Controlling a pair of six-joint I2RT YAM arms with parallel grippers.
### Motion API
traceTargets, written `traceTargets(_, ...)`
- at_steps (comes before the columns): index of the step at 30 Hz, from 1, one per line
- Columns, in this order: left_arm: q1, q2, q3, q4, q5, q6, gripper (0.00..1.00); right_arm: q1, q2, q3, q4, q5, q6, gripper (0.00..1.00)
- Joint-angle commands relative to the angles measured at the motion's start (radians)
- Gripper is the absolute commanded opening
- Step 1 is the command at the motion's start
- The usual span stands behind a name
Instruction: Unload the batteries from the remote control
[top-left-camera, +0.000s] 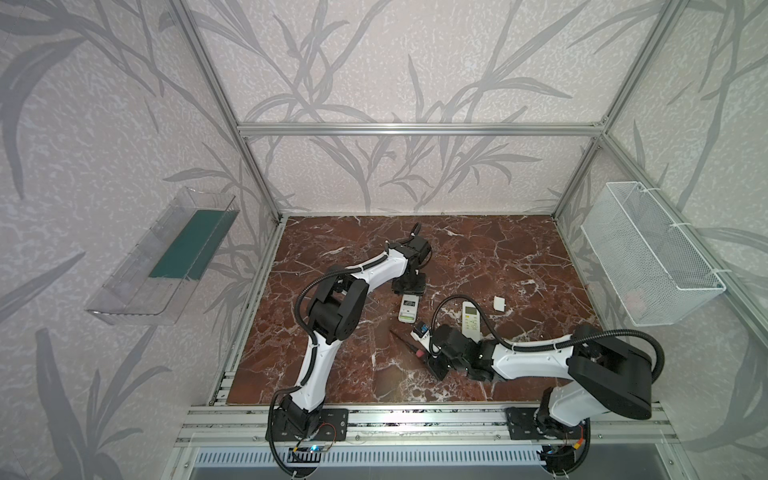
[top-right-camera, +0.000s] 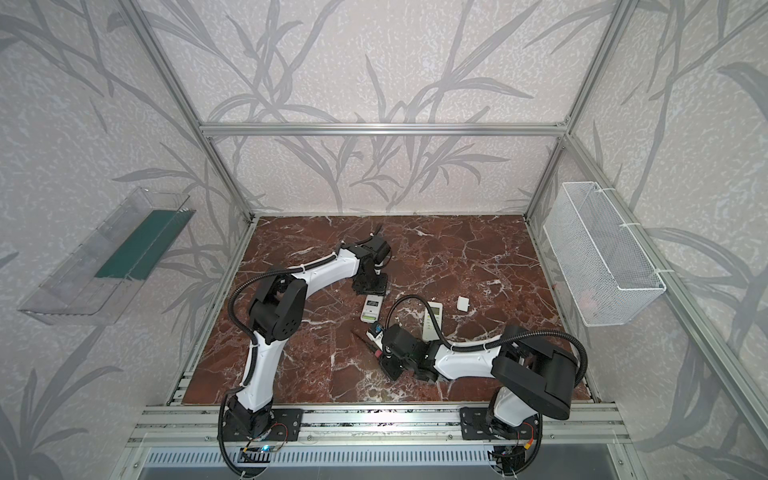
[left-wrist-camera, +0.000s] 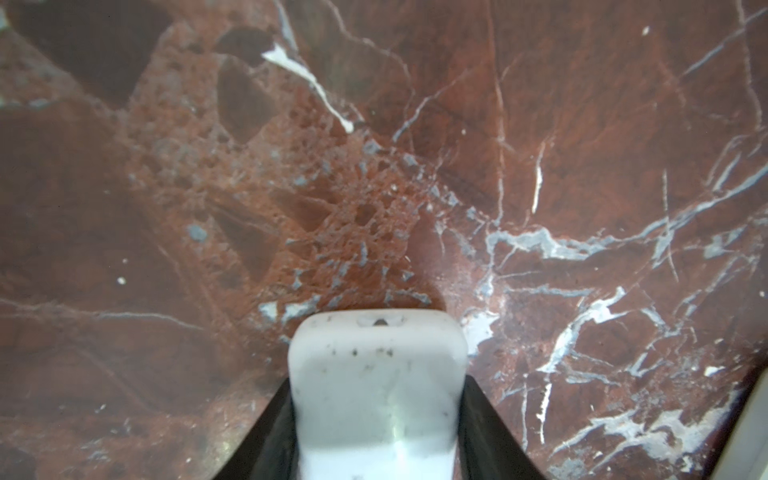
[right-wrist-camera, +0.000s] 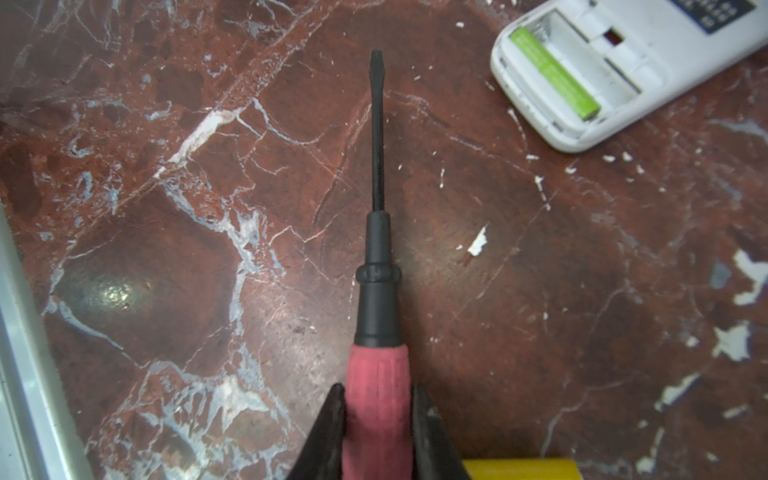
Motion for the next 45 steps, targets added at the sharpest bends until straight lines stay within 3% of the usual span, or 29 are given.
traceTargets(1, 0.036, 0.08, -0.086, -0.025, -0.058, -0.042, 0.47, -0.013, 0.007, 0.004, -0.142, 0.036, -0.01, 0.0)
traceTargets(9, 0.049, 0.008, -0.134, -0.013, -0.117, -0.087, 0.84, -0.013, -0.011, 0.03, -0.183, 0.04, 0.0, 0.0)
traceTargets(13, 0.062, 0.016, -0.109, -0.03, -0.121, -0.077, 0.95, -0.014, -0.009, 0.054, -0.2, 0.036, 0.01, 0.0)
traceTargets(22, 0.085, 0.027, -0.054, -0.147, -0.248, -0.054, 0.94, -0.014, -0.002, 0.1, -0.238, 0.06, 0.086, 0.0)
traceTargets(45, 0.088, -0.24, -0.411, -0.018, -0.134, -0.097, 0.79, -0.054, -0.115, 0.186, -0.413, 0.096, 0.101, 0.0)
